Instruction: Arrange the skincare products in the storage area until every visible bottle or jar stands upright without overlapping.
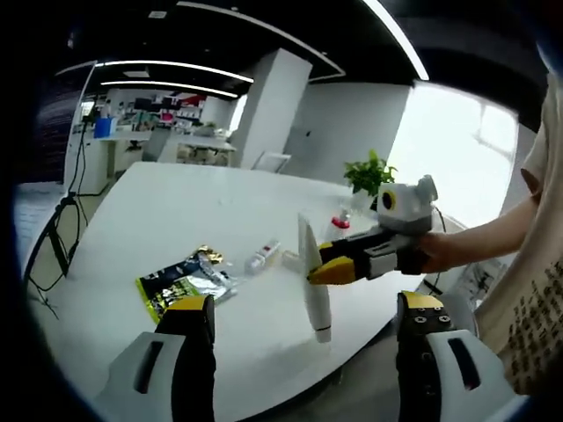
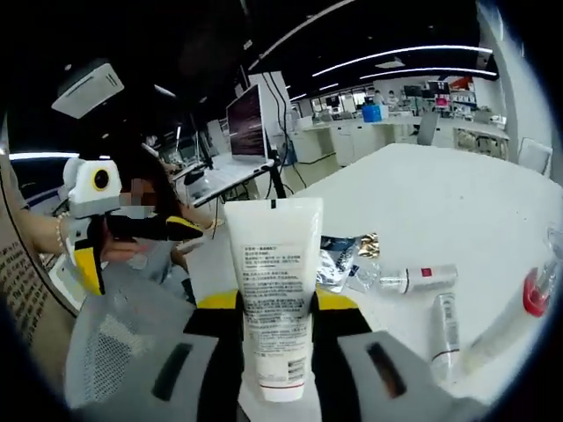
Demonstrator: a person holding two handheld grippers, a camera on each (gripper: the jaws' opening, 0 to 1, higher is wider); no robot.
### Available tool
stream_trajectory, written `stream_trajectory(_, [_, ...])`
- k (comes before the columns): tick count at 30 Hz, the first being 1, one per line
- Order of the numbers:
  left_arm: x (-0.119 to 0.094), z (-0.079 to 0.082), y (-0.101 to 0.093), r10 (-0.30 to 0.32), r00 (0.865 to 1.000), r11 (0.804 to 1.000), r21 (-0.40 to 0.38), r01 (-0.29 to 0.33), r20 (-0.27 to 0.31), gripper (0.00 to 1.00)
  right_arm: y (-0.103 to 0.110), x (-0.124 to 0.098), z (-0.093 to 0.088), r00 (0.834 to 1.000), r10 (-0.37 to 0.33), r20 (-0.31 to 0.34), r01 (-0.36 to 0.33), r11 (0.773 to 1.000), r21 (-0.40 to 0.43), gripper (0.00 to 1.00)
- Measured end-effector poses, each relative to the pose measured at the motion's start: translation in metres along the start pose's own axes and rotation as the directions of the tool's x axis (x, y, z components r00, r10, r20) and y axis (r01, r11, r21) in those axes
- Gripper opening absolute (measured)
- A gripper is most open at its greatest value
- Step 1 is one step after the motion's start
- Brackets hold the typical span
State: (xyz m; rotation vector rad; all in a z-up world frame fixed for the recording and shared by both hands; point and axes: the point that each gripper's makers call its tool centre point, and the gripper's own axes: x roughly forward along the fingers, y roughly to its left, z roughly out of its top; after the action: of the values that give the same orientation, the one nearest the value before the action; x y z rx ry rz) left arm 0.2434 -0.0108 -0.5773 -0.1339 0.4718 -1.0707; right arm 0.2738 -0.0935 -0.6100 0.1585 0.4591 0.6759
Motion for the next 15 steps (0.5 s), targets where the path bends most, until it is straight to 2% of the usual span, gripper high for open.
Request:
stream_trajectory(4, [0.001,0.017,-0.011,-0.036,0.999,0.999,-0.004,0.036,0.029,0.83,0.012,-0.014,0.018,0.993,0.071,0.091,-0.078,0.995,0.069,0.28])
stream_trajectory(6, [0.001,0.031,-0.022,-0.085,0.994,0.996,-0.015,0.086,0.063,0.82,0.019,-0.023,0.03,0.983,0.12,0.142,-0.135,0.985,0.104,0.28])
stream_trajectory(7, [0.0,0.039,-0.029,-0.122,0.989,0.992,-0.033,0.125,0.079,0.83,0.026,-0.03,0.038,0.969,0.167,0.184,-0.19,0.975,0.112,0.28])
stream_trajectory(9, [0.0,0.047,-0.038,-0.167,0.982,0.984,-0.043,0.172,0.09,0.83,0.032,-0.039,0.048,0.953,0.201,0.227,-0.233,0.964,0.128,0.28])
stream_trajectory(12, [0.001,0.065,-0.056,-0.261,0.959,0.962,-0.048,0.268,0.113,0.81,0.041,-0.049,0.055,0.937,0.251,0.243,-0.286,0.95,0.124,0.28])
stream_trajectory(15, [0.004,0.079,-0.068,-0.324,0.937,0.942,-0.048,0.332,0.132,0.78,0.053,-0.058,0.062,0.914,0.305,0.267,-0.346,0.93,0.122,0.28])
